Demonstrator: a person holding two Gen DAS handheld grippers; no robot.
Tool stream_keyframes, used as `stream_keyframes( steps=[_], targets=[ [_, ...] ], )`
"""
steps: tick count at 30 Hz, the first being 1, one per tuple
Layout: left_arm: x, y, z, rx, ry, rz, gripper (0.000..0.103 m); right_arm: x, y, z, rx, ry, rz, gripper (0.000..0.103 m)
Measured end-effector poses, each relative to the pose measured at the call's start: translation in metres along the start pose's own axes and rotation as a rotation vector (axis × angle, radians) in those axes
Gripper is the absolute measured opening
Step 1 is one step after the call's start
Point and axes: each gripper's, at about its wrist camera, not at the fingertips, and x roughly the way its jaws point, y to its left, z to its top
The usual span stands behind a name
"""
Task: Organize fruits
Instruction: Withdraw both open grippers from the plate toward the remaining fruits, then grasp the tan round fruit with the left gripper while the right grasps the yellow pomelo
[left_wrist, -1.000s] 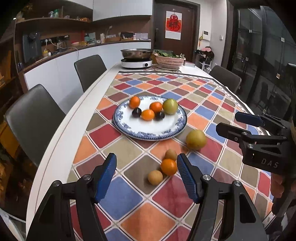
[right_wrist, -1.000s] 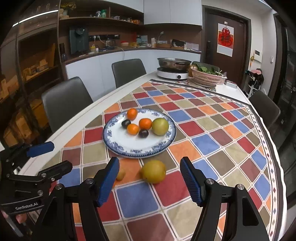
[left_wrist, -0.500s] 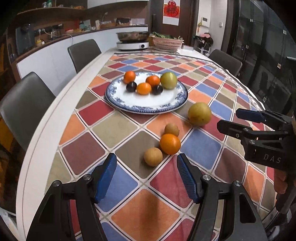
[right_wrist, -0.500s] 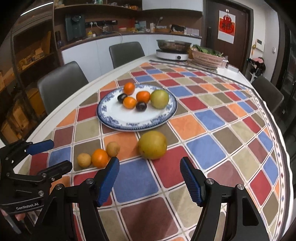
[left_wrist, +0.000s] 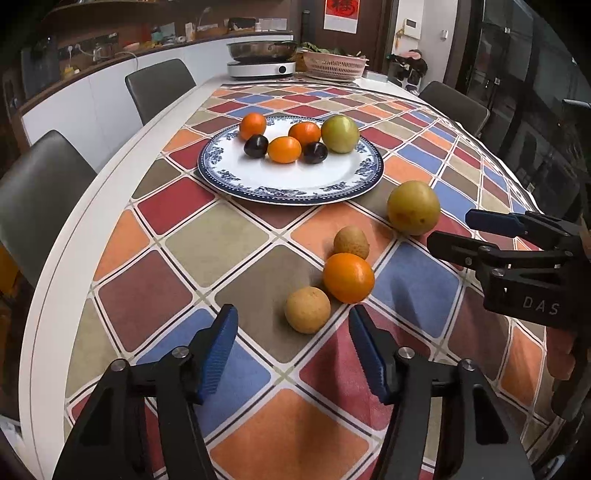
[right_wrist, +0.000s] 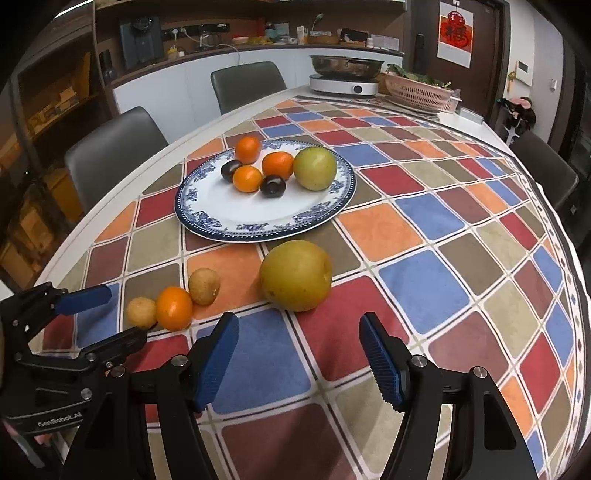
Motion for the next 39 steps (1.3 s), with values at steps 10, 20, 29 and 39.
stream_keyframes(
  steps=[10,20,29,39],
  targets=[
    [0.009,0.003,0.003,-0.028,0.024,-0.029,0.042,0.016,0.002,0.013,-0.013,0.022,0.017,0.068],
    [0.011,0.007,0.004,-0.047,0.025,-0.042,0.028,0.035,0.003,0.024,0.003,0.055,0.012,0.058],
    [0.001,0.01,0.013,-0.048,-0.011,-0.029,0.028,0.039,0.005,0.027,-0.006,0.054,-0.012,0.053],
    [-0.009,0.011,0.024,-0.049,-0.046,-0.037,0.028,0.028,0.005,0.025,0.008,0.03,0.006,0.052]
  ],
)
